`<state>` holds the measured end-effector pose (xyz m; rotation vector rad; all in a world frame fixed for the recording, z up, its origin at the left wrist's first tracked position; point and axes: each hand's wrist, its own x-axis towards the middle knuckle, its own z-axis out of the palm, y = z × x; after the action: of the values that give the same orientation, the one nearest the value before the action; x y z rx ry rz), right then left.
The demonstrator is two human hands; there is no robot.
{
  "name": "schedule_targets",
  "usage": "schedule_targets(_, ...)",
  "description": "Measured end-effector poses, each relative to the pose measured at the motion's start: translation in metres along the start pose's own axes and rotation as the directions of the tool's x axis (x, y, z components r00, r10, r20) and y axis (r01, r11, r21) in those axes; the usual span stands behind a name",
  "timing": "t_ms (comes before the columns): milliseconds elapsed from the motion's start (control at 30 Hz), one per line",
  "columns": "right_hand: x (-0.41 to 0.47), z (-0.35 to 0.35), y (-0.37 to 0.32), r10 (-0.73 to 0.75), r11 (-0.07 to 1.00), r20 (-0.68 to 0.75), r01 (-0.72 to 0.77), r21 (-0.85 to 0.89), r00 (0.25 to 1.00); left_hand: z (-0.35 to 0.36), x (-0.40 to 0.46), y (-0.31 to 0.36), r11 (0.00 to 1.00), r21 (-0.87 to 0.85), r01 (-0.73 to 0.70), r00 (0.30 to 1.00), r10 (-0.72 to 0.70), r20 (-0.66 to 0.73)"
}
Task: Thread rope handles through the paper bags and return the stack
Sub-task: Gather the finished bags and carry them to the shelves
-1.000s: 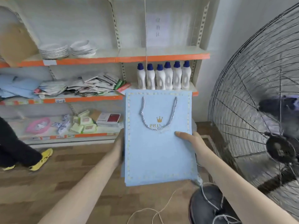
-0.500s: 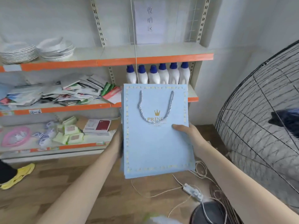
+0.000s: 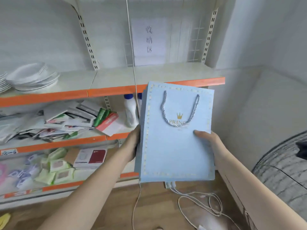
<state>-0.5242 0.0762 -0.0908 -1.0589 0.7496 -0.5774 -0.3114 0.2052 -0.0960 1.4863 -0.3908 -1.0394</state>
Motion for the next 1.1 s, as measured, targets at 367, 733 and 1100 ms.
schedule_targets(367,0.097,0.014,-0.068,-0.061,0.994,-0.086,0.052,-0.099,0.994,0.009,0.118,0.083,0.999,0.051,-0.012,0.993,0.006,0.121)
schedule_targets(733,0.182,0.008,-0.135,-0.057,0.987,-0.077,0.045,-0.155,0.995,0.034,0.201,0.140,0.987,0.109,-0.122,0.991,0.115,0.069)
schedule_targets(1100,0.296,-0.011,-0.194,0.064,0.978,0.011,-0.061,-0.197,0.998,0.071,0.287,0.181,0.998,0.059,-0.027,0.999,0.029,-0.036)
